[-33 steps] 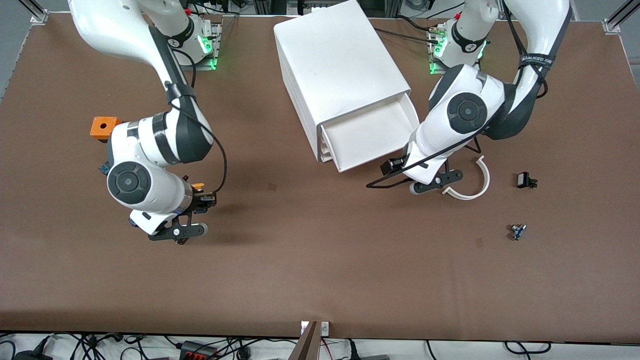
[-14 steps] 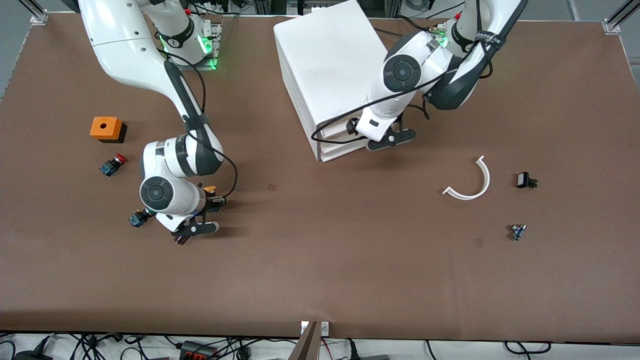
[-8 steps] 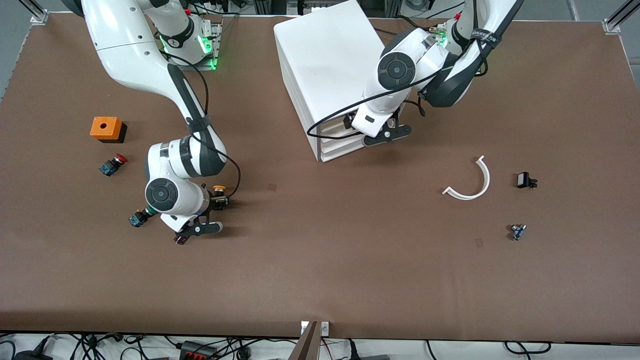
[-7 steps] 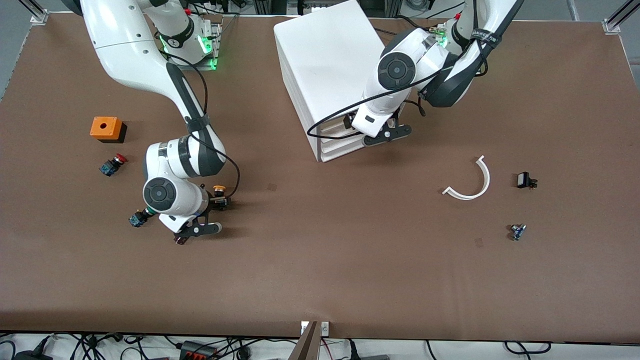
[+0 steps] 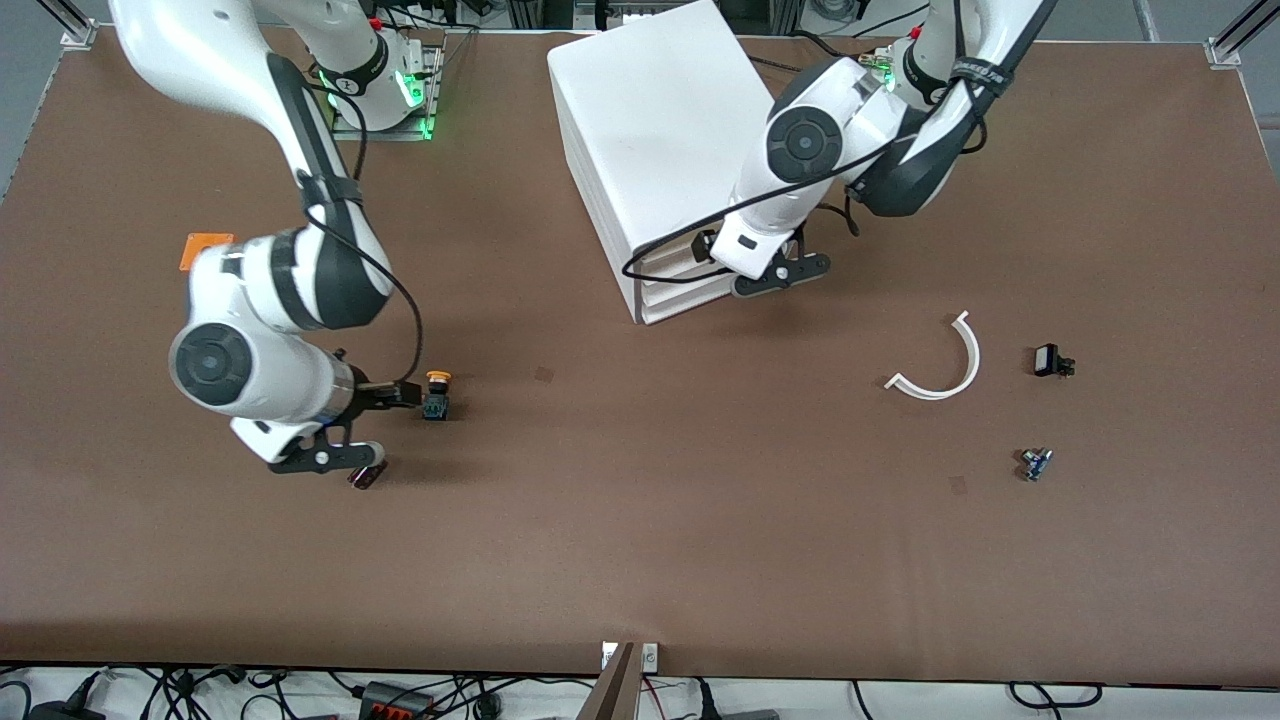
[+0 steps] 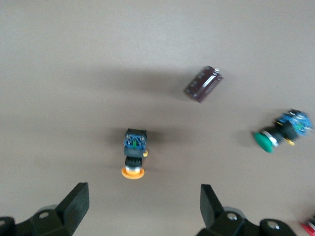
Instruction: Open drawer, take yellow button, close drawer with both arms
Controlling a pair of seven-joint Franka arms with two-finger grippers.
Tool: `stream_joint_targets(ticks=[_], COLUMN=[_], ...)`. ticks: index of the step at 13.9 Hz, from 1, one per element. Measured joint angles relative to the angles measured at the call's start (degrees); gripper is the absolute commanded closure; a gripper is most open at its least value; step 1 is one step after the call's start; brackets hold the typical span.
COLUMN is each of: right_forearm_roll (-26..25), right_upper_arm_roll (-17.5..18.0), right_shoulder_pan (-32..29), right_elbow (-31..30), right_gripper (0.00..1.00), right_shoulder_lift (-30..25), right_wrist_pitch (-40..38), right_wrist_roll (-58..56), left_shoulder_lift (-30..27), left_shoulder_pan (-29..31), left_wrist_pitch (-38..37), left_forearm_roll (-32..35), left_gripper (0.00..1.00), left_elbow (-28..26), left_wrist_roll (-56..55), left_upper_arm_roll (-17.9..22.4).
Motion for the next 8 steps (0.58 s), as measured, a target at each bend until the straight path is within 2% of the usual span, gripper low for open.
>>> stream_joint_targets(ticks=[4,8], right_forearm_roll=[0.0,0.0], right_upper_arm_roll=[-3.7,-7.9], right_shoulder_pan=[-0.3,-0.6], right_elbow=[3.5,5.3], right_gripper=[0.0,0.0], right_shoulder_lift=[-5.0,-8.7], right_wrist_pitch=[-7.9,-11.1], right_wrist_roll=[-0.1,-0.4], left_shoulder_lift=[-0.7,-0.7], left_shoulder_pan=[9.0,14.6], left_wrist_pitch=[-5.6,-12.9], left_forearm_roll=[1.5,8.9], left_gripper=[0.0,0.0], left_elbow=[6.5,12.4], left_wrist_roll=[12.7,28.0], left_upper_arm_roll=[0.2,0.3])
